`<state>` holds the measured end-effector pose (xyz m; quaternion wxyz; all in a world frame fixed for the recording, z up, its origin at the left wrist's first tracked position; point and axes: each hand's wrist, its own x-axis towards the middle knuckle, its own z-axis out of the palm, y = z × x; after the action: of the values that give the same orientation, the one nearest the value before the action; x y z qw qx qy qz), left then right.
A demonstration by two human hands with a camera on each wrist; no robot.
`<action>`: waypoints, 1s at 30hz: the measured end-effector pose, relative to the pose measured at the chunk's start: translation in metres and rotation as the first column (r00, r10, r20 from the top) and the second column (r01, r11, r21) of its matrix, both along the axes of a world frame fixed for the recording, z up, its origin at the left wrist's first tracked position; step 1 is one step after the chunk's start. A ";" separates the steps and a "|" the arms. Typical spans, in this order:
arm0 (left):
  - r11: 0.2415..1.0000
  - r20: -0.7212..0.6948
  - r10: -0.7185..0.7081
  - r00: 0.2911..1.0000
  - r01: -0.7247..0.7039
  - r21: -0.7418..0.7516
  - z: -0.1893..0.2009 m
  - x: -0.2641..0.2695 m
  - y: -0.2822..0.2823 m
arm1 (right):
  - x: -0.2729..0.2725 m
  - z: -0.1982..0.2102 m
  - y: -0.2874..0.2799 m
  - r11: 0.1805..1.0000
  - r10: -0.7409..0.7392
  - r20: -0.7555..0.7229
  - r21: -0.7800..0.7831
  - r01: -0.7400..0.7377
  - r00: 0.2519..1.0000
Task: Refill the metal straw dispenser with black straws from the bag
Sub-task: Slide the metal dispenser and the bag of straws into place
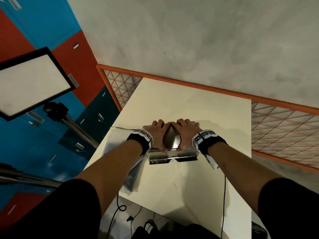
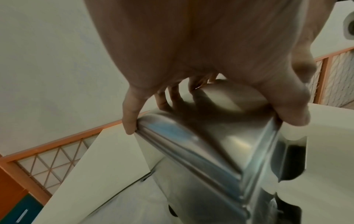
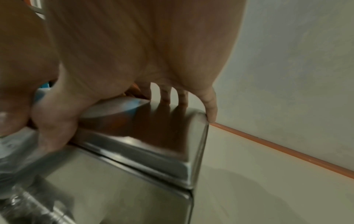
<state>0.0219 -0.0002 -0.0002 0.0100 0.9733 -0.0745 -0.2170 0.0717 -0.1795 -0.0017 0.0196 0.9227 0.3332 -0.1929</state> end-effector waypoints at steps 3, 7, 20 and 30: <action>1.000 0.013 0.004 1.000 -0.004 -0.003 -0.002 -0.002 0.000 | -0.001 -0.001 0.000 1.000 0.001 0.013 0.002 -0.001 1.000; 1.000 0.033 0.001 0.999 -0.001 0.006 0.000 -0.004 -0.001 | -0.002 0.000 -0.001 1.000 0.013 0.045 0.005 -0.013 0.999; 0.988 0.193 -0.156 0.969 0.156 0.013 0.013 -0.024 -0.027 | -0.041 0.013 -0.051 0.994 -0.094 0.128 0.070 0.085 0.987; 0.943 0.118 -0.329 0.937 0.332 -0.005 -0.003 -0.068 -0.118 | -0.122 -0.002 -0.147 0.967 -0.252 0.104 0.053 0.248 0.962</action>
<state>-0.0459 -0.1178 -0.0035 -0.0187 0.9577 -0.2399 -0.1580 -0.0508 -0.3270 -0.0032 -0.0049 0.9668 0.2162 -0.1365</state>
